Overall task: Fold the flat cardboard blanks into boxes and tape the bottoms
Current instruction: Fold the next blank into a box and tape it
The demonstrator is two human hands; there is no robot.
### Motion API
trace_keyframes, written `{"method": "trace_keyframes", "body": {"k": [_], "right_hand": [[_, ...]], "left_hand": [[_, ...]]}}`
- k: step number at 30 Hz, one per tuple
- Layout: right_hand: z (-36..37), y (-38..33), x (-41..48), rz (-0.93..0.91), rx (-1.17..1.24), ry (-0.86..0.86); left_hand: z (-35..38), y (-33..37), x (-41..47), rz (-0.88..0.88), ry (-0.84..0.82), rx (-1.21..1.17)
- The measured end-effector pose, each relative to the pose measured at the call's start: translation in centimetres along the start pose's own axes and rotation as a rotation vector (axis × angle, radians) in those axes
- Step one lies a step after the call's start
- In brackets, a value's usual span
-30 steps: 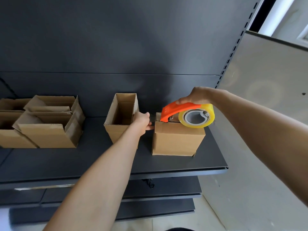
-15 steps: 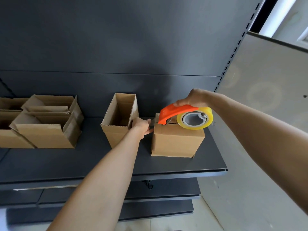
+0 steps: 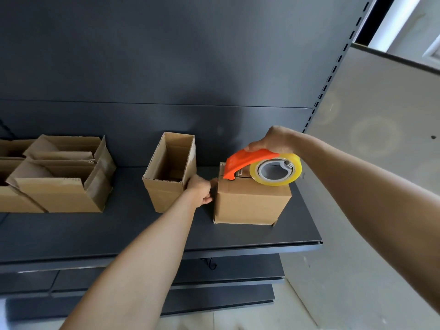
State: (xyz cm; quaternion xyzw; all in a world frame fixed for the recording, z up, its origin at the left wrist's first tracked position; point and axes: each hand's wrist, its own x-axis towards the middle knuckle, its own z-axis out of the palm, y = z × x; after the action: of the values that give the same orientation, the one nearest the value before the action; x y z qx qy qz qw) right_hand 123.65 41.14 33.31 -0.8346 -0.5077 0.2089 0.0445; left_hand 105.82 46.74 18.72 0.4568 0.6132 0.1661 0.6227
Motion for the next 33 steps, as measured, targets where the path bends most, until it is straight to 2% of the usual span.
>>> {"method": "trace_keyframes", "body": {"k": [2,4,6,12,17,24,30,33], "right_hand": [[-0.1,-0.1,-0.1,-0.006,0.001,-0.001],[-0.1,0.0,-0.1,-0.005,0.013,-0.013],[-0.2,0.1,-0.2,-0.010,0.017,-0.020],[-0.3,0.4,-0.3,-0.035,0.017,-0.029],[-0.4,0.8,-0.4,-0.045,0.013,-0.043],[-0.9,1.9,-0.7,-0.062,-0.005,-0.074],[-1.4,4.0,-1.1,-0.054,-0.028,-0.074],[-2.2,6.1,-1.6,-0.006,-0.047,-0.058]], "left_hand": [[0.2,1.2,-0.1,0.143,-0.006,-0.011],[0.6,1.8,-0.6,0.197,-0.076,-0.017],[0.8,1.6,-0.7,0.190,-0.094,0.001],[1.4,1.9,-1.2,0.235,0.000,0.029],[2.1,1.5,-1.7,0.196,0.034,0.010],[2.4,2.3,-2.2,0.303,0.211,0.235],[3.7,3.1,-2.7,0.308,0.169,0.172],[4.2,3.3,-3.2,0.339,0.210,0.200]]}}
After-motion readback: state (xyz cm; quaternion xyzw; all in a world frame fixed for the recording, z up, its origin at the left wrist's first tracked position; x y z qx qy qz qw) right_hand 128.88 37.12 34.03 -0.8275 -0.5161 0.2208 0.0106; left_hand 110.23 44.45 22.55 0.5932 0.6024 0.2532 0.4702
